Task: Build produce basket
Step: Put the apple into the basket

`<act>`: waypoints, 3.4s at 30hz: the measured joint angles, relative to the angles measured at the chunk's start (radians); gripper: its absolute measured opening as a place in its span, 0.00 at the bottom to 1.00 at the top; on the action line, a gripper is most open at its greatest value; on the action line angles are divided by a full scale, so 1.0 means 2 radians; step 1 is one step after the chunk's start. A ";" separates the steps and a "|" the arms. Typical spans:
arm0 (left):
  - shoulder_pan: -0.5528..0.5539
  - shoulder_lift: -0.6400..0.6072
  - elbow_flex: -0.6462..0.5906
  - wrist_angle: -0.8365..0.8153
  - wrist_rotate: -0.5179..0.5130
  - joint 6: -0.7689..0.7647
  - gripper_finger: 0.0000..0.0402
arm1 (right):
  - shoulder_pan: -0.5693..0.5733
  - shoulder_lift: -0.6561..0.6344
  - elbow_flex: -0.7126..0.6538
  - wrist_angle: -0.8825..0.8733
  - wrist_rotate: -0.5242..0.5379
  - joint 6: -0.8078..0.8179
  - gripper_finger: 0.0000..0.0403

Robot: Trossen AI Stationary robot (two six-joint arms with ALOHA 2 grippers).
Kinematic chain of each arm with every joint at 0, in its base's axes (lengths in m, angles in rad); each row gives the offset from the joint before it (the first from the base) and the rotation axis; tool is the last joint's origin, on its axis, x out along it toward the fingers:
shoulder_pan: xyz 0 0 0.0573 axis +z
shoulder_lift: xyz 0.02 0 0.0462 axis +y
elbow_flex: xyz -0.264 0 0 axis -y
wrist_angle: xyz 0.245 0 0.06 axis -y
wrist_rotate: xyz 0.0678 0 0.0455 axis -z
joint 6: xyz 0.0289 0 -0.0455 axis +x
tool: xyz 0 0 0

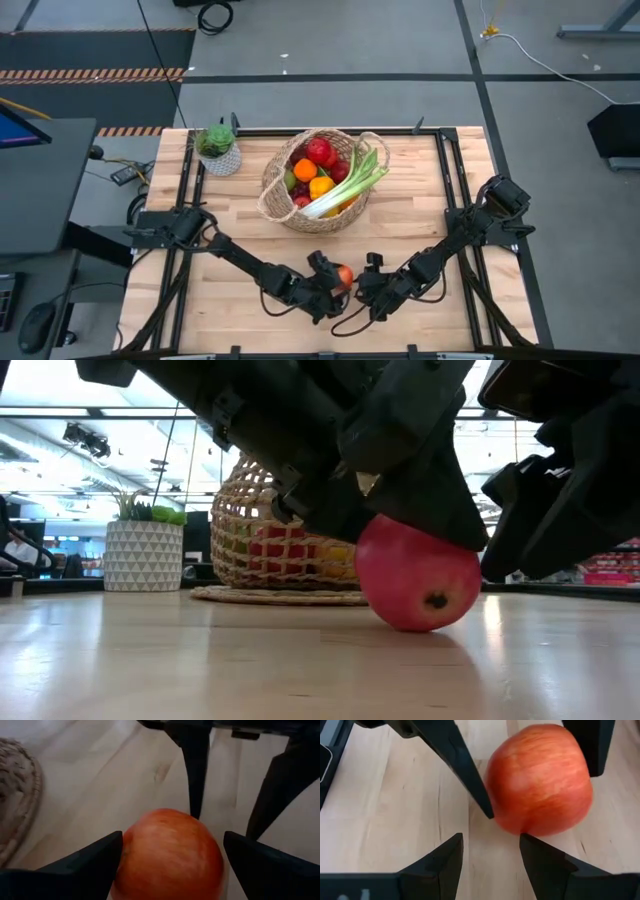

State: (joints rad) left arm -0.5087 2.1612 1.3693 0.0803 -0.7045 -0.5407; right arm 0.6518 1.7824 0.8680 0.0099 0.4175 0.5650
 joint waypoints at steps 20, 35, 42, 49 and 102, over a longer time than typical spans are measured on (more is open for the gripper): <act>-0.002 0.007 0.001 0.001 0.028 -0.015 0.88 | -0.001 0.000 0.000 0.009 0.013 -0.044 0.51; 0.017 0.030 0.000 -0.002 0.040 -0.007 0.88 | -0.016 0.000 0.000 0.013 0.019 -0.048 0.51; 0.017 0.030 0.000 -0.001 0.038 0.012 0.87 | -0.016 0.000 0.000 0.014 0.017 -0.052 0.51; 0.014 0.030 0.000 -0.001 0.038 0.011 0.79 | -0.015 -0.013 0.000 0.011 -0.042 -0.058 0.51; 0.265 -0.025 0.471 -0.658 -0.045 0.066 0.87 | 0.058 -0.209 0.000 -0.166 -0.015 -0.086 0.51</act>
State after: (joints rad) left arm 0.0220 2.1113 2.3116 -1.2351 -0.7944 -0.4078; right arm 0.7682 1.3637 0.8680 -0.3226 0.3885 0.3930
